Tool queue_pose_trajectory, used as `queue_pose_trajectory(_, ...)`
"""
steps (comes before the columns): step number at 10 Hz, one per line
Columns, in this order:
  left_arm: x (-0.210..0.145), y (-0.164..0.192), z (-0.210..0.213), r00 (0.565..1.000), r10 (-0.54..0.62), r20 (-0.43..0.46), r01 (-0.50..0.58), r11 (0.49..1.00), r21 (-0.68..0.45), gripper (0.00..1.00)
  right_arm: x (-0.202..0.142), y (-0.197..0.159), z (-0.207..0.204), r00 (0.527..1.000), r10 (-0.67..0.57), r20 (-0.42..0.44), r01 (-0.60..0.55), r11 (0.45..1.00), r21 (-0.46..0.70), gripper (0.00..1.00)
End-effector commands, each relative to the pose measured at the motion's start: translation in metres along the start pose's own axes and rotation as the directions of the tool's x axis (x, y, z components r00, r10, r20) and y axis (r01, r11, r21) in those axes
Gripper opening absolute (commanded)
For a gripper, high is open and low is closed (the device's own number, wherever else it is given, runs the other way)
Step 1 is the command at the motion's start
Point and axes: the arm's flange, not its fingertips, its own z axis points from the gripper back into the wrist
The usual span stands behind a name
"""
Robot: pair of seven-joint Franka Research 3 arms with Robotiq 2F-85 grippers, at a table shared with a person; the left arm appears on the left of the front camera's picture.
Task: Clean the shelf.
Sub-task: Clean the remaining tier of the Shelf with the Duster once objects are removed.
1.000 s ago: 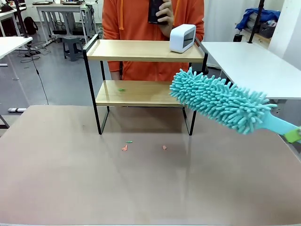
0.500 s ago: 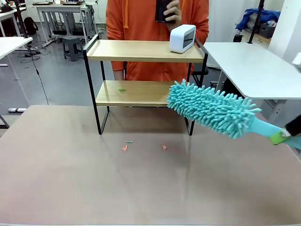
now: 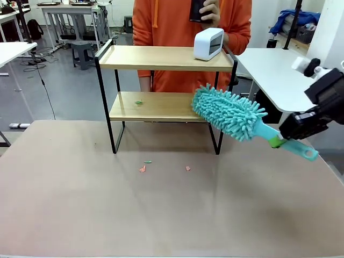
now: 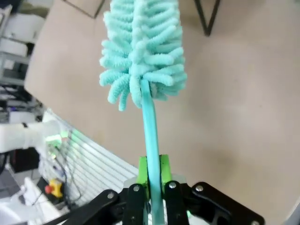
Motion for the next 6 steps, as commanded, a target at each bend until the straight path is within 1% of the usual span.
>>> queue_pose_trajectory(1, -0.002, -0.002, -0.001, 1.000, -0.020, 0.014, 0.020, 1.000, -0.015, 1.00, 0.015, 0.006, -0.006, 0.999, -0.028, 0.039, 0.027, 1.000, 0.015, 0.00)
queue_pose_trajectory(2, -0.002, -0.002, -0.001, 1.000, -0.020, 0.014, 0.020, 1.000, -0.015, 1.00, 0.017, 0.007, -0.006, 0.997, -0.037, 0.068, 0.036, 0.999, 0.014, 0.00)
queue_pose_trajectory(3, -0.002, -0.002, -0.001, 1.000, -0.020, 0.014, 0.020, 1.000, -0.015, 1.00, 0.021, 0.009, -0.008, 0.991, -0.052, 0.123, 0.052, 0.999, 0.005, 0.00)
queue_pose_trajectory(4, -0.002, -0.002, -0.001, 1.000, -0.020, 0.014, 0.020, 1.000, -0.015, 1.00, 0.026, 0.011, -0.012, 0.984, -0.076, 0.158, 0.078, 0.997, -0.004, 0.00)
queue_pose_trajectory(6, -0.002, -0.002, -0.001, 1.000, -0.020, 0.014, 0.020, 1.000, -0.015, 1.00, 0.033, 0.018, -0.028, 0.986, -0.084, 0.143, 0.088, 0.996, -0.019, 0.00)
